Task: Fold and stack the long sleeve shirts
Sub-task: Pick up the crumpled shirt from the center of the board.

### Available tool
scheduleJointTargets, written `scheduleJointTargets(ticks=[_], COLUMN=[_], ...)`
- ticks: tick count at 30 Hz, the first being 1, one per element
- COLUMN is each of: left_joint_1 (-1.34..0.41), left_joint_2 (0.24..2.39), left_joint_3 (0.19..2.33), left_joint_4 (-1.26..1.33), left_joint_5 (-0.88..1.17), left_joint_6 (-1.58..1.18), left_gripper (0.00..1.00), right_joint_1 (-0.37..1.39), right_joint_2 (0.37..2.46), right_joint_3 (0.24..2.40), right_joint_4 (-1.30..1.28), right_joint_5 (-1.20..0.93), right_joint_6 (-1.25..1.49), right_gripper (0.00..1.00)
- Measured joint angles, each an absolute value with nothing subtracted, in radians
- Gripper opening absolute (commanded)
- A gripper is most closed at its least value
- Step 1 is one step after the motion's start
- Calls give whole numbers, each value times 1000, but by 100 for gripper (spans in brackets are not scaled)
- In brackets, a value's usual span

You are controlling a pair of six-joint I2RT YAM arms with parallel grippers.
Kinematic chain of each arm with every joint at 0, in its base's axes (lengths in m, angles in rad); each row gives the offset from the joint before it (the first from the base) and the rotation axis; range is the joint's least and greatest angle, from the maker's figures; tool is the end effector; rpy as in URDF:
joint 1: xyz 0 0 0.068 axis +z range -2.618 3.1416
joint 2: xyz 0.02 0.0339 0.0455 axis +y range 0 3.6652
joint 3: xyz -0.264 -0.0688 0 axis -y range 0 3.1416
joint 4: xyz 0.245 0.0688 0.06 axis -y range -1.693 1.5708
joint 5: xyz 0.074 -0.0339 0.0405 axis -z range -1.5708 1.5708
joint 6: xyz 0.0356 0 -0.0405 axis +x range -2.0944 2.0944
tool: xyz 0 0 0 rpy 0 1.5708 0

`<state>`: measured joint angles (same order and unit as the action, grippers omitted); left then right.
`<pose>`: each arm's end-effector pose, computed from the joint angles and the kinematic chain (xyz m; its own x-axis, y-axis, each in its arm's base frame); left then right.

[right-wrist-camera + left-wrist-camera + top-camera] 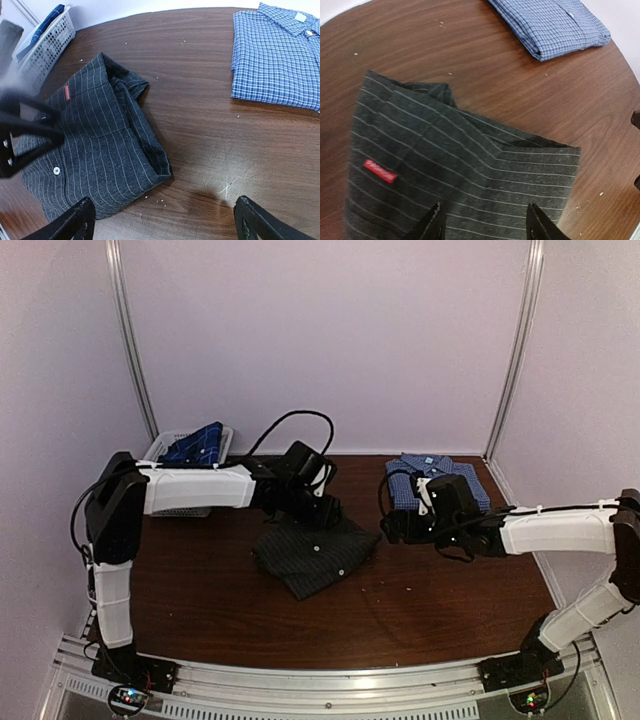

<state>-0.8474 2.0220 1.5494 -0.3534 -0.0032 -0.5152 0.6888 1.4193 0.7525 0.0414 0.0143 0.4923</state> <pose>0.3012 -0.3409 0.2124 -0.7921 0.1526 -0.5910 0.4112 0.8490 -0.3319 0.2309 0.1894 0.2059 -0.6944 0.0404 -0.7184 -0.3386 0.8626 0.3758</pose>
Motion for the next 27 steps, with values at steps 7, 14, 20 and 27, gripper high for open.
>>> scheduleJointTargets(ticks=[7, 14, 20, 27], left_joint_1=[-998, -1065, -1045, -1040], left_joint_2=[2144, 2313, 2364, 2330], left_joint_3=[1656, 1834, 1915, 2028], left_joint_4=[-381, -439, -485, -503], left_joint_5=[-28, -149, -207, -204], left_joint_6=[-545, -565, -562, -560], left_gripper=[74, 35, 0, 0], right_joint_1=[602, 583, 583, 583], right_joint_2=[1270, 1164, 1108, 1024], right_joint_3=[699, 647, 633, 633], right_joint_4=[-2, -19, -61, -133], right_joint_5=[19, -4, -12, -11], right_joint_6=[536, 577, 583, 584], right_gripper=[97, 97, 97, 98])
